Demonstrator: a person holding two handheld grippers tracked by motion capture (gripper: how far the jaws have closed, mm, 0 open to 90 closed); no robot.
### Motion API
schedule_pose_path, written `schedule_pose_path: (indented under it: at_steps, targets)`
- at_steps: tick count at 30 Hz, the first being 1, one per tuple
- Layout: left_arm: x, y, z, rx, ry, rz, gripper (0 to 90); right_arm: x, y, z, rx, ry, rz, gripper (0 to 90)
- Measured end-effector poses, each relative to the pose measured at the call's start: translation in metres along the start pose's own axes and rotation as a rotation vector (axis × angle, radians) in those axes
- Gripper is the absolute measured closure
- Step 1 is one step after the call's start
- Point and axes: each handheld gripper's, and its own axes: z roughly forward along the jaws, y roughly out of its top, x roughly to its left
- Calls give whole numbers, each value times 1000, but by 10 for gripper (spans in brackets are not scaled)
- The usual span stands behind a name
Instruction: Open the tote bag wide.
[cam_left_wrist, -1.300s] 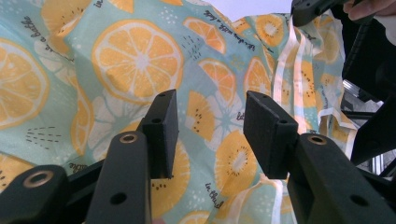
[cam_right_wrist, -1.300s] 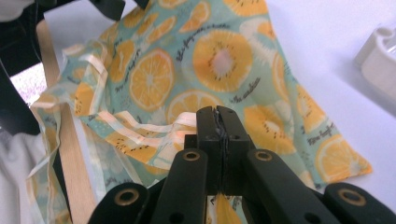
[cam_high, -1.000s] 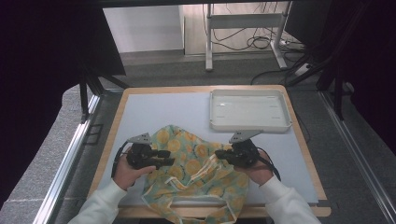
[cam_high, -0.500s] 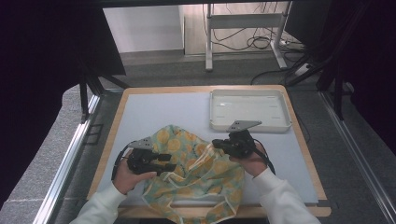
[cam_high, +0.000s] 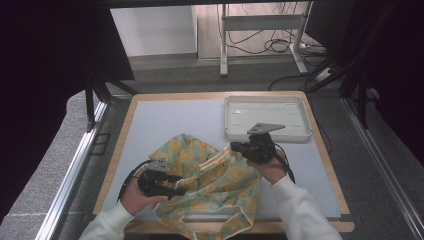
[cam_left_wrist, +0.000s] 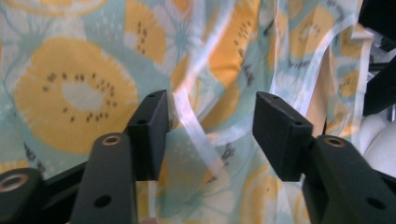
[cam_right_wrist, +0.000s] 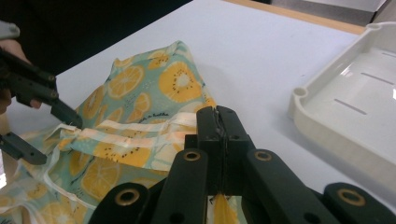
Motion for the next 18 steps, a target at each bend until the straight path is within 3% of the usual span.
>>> schedule_pose_path:
  at_steps: [7, 11, 18]
  targets:
    - [1, -1, -1, 33, 7, 2, 828, -1, 2, -2, -15, 0, 6, 883]
    - [4, 4, -11, -17, 18, -1, 875, -1, 7, -6, -41, -3, 3, 883]
    - [17, 18, -30, -101, 80, -24, 891, -6, 23, -9, -80, -37, -4, 882]
